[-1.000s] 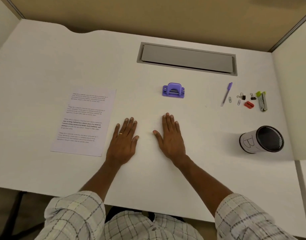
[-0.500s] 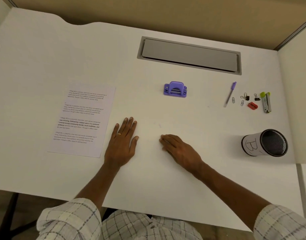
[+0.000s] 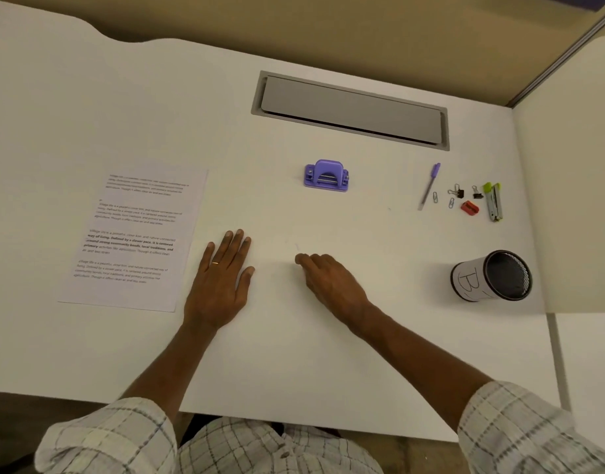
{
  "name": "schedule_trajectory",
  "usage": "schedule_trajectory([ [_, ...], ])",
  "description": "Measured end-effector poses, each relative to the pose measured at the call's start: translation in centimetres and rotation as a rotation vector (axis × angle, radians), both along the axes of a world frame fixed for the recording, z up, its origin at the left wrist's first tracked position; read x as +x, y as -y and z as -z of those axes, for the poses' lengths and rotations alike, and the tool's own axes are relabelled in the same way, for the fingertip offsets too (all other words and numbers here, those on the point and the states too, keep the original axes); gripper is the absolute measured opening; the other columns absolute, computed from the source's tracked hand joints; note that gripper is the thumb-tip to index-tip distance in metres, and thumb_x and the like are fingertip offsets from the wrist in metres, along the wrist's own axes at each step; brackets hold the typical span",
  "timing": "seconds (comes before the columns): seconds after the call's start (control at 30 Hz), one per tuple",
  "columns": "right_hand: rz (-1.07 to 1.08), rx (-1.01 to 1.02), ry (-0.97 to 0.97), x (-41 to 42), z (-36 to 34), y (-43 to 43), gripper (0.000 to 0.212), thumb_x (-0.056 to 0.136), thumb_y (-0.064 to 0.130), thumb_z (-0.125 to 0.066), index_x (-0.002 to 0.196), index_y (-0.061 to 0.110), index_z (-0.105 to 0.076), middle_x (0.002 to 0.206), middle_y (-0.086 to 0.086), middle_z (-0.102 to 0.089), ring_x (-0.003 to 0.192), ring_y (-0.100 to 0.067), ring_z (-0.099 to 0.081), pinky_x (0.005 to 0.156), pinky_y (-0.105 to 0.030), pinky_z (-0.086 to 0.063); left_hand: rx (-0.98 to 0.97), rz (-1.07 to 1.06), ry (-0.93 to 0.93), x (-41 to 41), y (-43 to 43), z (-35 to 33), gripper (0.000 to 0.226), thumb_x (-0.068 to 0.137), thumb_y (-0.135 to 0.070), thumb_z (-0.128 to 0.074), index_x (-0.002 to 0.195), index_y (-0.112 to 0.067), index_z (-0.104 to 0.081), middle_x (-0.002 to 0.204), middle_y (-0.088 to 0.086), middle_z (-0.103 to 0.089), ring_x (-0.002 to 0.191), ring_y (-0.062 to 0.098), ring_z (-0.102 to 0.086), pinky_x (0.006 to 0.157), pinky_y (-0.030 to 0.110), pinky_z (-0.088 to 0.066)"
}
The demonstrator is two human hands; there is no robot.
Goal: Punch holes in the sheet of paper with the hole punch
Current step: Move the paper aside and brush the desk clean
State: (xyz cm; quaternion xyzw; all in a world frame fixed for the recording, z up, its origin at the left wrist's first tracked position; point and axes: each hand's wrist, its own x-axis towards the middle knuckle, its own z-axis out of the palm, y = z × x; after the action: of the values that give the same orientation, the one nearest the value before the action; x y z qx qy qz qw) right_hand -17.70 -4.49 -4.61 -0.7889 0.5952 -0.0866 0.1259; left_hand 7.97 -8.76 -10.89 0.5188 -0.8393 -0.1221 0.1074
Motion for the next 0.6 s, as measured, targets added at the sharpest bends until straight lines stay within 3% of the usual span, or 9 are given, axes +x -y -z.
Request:
schedule_trajectory([
  [0.13, 0.073, 0.003, 0.046, 0.7, -0.2, 1.1, 0.031, 0.088, -0.004, -0.056, 0.116, 0.008, -0.059, 0.086, -0.008, -0.061, 0.075, -0.027, -0.055, 0.061, -0.042, -0.051, -0.01, -0.009, -0.009, -0.1, 0.0, -0.2, 0.061, 0.108, -0.039, -0.029, 0.163, -0.016, -0.022, 0.172, 0.002, -0.019, 0.161, 0.018, -0.011, 0.13, 0.049, -0.019],
  [0.2, 0.253, 0.029, 0.166, 1.2, -0.4, 1.9, 0.023, 0.088, 0.0, -0.057, 0.109, 0.011, -0.06, 0.086, -0.004, -0.063, 0.074, -0.021, -0.058, 0.065, -0.034, -0.052, -0.01, -0.007, -0.009, -0.1, -0.1, -0.3, 0.06, 0.108, -0.04, -0.028, 0.163, -0.016, -0.022, 0.172, 0.003, -0.02, 0.161, 0.018, -0.012, 0.13, 0.048, -0.018],
  [0.3, 0.725, 0.196, 0.668, 1.3, -1.0, 2.8, 0.016, 0.084, 0.008, -0.065, 0.098, 0.016, -0.067, 0.08, 0.006, -0.069, 0.069, -0.005, -0.062, 0.063, -0.016, -0.049, -0.008, -0.007, -0.013, -0.1, -0.1, -0.3, 0.061, 0.108, -0.042, -0.023, 0.163, -0.016, -0.021, 0.172, 0.002, -0.019, 0.161, 0.017, -0.011, 0.131, 0.047, -0.017],
  [0.37, 0.932, 0.311, 0.999, 0.8, -1.3, 3.0, 0.016, 0.081, 0.009, -0.072, 0.095, 0.015, -0.072, 0.078, 0.003, -0.074, 0.068, -0.006, -0.067, 0.064, -0.015, -0.052, -0.017, -0.007, -0.013, -0.1, -0.1, -0.1, 0.061, 0.108, -0.041, -0.023, 0.163, -0.016, -0.022, 0.172, 0.002, -0.02, 0.161, 0.017, -0.012, 0.13, 0.048, -0.018],
  [0.47, 1.043, 0.47, 1.442, -0.1, -2.3, 2.8, 0.014, 0.084, 0.0, -0.074, 0.097, 0.006, -0.073, 0.081, -0.004, -0.074, 0.074, -0.016, -0.069, 0.072, -0.02, -0.058, -0.04, 0.001, -0.014, 0.1, -0.1, 0.1, 0.06, 0.108, -0.04, -0.027, 0.163, -0.016, -0.022, 0.172, 0.002, -0.02, 0.16, 0.018, -0.014, 0.129, 0.049, -0.019],
  [0.6, 1.109, 0.543, 1.768, -2.3, -4.3, 1.2, 0.014, 0.087, -0.004, -0.07, 0.101, -0.001, -0.073, 0.088, -0.01, -0.076, 0.079, -0.016, -0.074, 0.072, -0.02, -0.06, -0.043, 0.004, -0.024, 0.1, 0.0, 0.3, 0.06, 0.108, -0.04, -0.028, 0.163, -0.017, -0.022, 0.172, 0.002, -0.021, 0.16, 0.018, -0.015, 0.13, 0.048, -0.016],
])
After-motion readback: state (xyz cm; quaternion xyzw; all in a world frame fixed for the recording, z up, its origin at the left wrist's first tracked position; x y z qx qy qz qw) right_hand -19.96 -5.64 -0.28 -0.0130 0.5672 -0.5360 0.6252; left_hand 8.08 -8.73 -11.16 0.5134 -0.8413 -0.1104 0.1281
